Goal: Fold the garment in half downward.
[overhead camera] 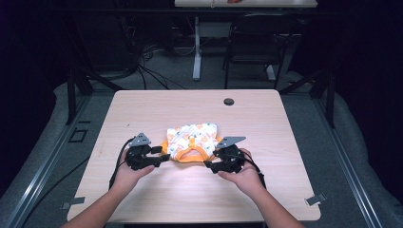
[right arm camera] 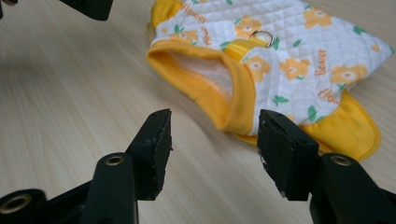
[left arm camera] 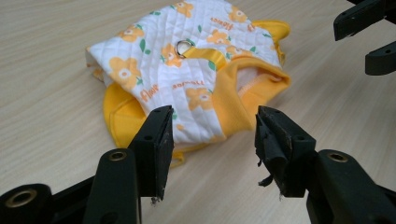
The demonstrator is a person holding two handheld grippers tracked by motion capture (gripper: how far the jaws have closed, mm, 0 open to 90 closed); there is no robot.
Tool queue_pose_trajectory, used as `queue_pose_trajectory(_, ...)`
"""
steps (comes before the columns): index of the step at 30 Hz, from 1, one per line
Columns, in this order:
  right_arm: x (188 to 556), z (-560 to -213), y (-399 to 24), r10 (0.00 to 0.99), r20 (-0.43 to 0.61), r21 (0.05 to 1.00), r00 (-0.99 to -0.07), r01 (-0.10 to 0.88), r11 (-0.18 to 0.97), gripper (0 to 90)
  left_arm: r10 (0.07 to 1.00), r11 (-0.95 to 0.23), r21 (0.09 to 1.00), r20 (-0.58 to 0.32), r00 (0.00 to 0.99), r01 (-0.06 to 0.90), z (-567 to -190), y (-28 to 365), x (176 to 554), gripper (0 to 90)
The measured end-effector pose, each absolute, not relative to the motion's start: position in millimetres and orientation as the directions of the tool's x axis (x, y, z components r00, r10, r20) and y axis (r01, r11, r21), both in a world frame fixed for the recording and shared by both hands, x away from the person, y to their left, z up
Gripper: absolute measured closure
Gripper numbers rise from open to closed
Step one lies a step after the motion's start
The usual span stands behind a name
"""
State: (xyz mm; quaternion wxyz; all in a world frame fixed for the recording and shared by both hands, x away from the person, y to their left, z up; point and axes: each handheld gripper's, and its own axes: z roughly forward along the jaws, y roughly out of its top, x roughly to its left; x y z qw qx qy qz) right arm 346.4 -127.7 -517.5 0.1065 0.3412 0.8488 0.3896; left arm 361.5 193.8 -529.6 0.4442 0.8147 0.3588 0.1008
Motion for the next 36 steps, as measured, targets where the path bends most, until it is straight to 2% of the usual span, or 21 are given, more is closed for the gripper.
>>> queue_pose_trajectory(12, 315.5, -544.8, -133.8, 0.650, 0.035, 0.695, -0.759, 0.486, 0.530, 42.5, 0.668, -0.372, 0.776, -0.156, 0.727, 0.509, -552.0, 209.4, 334.9, 45.3)
queue_pose_trajectory(25, 313.1, -567.8, -138.4, 0.672, 0.026, 0.701, -0.740, 0.493, 0.516, 43.0, 0.702, -0.379, 0.771, -0.121, 0.702, 0.512, -574.1, 223.7, 332.5, 44.9)
queue_pose_trajectory(31, 312.6, -574.1, -137.3, 0.672, 0.035, 0.714, -0.740, 0.489, 0.502, 44.1, 0.699, -0.385, 0.788, -0.090, 0.709, 0.480, -575.2, 221.6, 329.4, 44.9)
queue_pose_trajectory(35, 310.7, -573.8, -135.6, 0.661, -0.013, 0.727, -0.750, 0.447, 0.521, 44.3, 0.701, -0.394, 0.807, -0.045, 0.711, 0.439, -573.4, 220.8, 327.9, 44.5)
queue_pose_trajectory(36, 309.5, -573.6, -134.6, 0.660, -0.059, 0.740, -0.749, 0.411, 0.532, 43.8, 0.706, -0.392, 0.814, -0.032, 0.707, 0.428, -573.3, 220.1, 327.7, 44.6)
